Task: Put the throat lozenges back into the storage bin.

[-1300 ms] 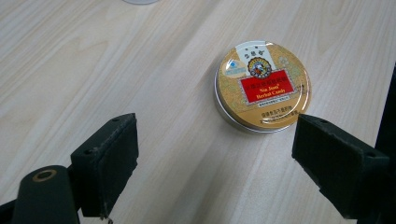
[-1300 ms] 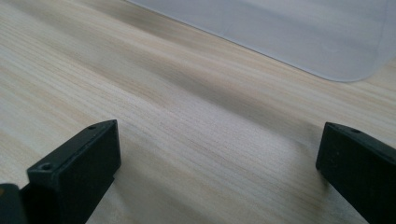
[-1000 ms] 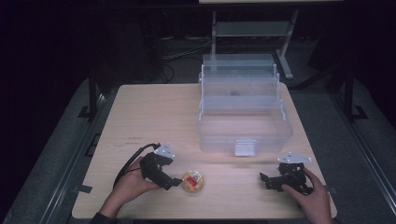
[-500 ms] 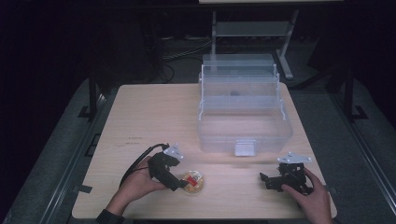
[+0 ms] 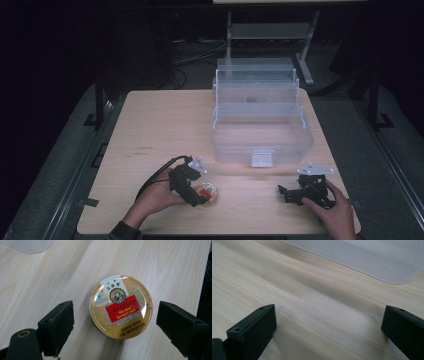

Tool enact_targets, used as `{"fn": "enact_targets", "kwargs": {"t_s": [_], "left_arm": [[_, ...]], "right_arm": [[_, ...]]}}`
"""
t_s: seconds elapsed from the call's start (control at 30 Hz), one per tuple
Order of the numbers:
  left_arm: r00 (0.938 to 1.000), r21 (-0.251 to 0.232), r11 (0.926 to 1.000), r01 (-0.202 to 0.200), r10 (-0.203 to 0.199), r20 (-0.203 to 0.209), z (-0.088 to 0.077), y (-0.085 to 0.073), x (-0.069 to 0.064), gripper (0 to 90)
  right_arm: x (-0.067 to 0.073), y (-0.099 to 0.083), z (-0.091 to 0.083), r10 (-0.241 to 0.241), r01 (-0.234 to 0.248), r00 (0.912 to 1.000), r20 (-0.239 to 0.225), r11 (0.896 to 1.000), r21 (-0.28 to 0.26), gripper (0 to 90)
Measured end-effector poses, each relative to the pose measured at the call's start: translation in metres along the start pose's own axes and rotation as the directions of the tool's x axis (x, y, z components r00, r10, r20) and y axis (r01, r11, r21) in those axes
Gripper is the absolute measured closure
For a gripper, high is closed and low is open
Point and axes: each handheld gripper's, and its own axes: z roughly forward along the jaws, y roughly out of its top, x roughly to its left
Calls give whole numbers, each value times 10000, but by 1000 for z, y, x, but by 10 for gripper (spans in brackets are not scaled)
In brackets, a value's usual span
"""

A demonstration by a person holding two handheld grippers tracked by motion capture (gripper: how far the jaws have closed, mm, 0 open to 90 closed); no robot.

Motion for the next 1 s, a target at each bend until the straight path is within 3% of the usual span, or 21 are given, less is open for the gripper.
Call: {"fn": "enact_targets", "kwargs": {"t_s": [0.43, 1.0], "left_arm": [[9993, 416, 9985, -360, 361, -17, 15, 11, -7, 137], [9961, 1108, 9903, -840, 865, -178, 31, 15, -12, 136]], "right_arm": [[0, 0, 0, -2, 2, 10000, 0, 10000, 1, 0], [0, 0, 0, 0, 0, 10000, 0, 10000, 0, 0]]}}
